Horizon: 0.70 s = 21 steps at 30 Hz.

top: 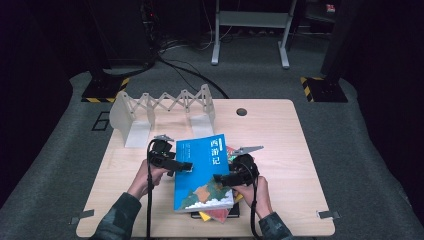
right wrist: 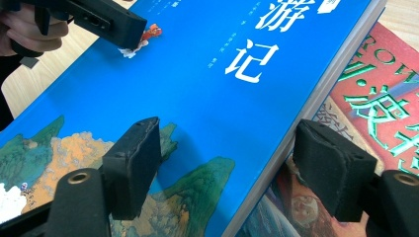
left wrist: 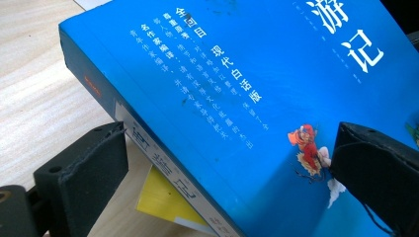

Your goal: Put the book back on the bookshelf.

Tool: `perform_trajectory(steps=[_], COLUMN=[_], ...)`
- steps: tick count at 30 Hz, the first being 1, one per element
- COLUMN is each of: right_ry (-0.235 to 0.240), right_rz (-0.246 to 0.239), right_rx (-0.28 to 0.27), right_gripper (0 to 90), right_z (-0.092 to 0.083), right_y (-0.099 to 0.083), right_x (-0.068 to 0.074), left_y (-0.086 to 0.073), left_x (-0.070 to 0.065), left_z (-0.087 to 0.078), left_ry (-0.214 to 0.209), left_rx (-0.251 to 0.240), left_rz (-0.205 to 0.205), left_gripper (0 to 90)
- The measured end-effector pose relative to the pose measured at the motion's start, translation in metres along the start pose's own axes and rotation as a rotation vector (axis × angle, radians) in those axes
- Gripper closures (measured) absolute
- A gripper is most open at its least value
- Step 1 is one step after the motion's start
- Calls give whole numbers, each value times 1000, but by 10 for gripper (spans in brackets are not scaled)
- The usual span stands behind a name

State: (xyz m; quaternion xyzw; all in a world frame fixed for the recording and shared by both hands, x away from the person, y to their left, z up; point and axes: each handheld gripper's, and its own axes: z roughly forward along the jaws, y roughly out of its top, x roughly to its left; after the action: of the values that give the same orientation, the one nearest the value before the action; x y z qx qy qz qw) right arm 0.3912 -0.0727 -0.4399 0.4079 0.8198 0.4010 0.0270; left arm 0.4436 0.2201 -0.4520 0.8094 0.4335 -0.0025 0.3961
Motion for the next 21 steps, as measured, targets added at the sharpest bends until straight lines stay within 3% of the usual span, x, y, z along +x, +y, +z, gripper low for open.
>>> perform_trajectory(steps=[5,13,17,19,21], right_ry=[6,14,22,31,29], right_rz=[9,-2,-11,-7,-11], right_rx=[-1,-18,12,17,13], right_gripper=[266,265,266,268,268], right_z=[0,8,11,11,11], right_y=[0,3,8,9,8], right_x=[0,4,5,4,5], left_y=[1,-1,-4,-6,-6], left_x=[3,12,22,31,33], left_z=[2,-3,-5,-3,0], left_ry=[-11,6,-20,-60,-83], left_rx=[-6,-12,-26,-39,-40], left_rz=[-20,-33,-69,-105,-113], left_gripper=[0,0,5,1,2])
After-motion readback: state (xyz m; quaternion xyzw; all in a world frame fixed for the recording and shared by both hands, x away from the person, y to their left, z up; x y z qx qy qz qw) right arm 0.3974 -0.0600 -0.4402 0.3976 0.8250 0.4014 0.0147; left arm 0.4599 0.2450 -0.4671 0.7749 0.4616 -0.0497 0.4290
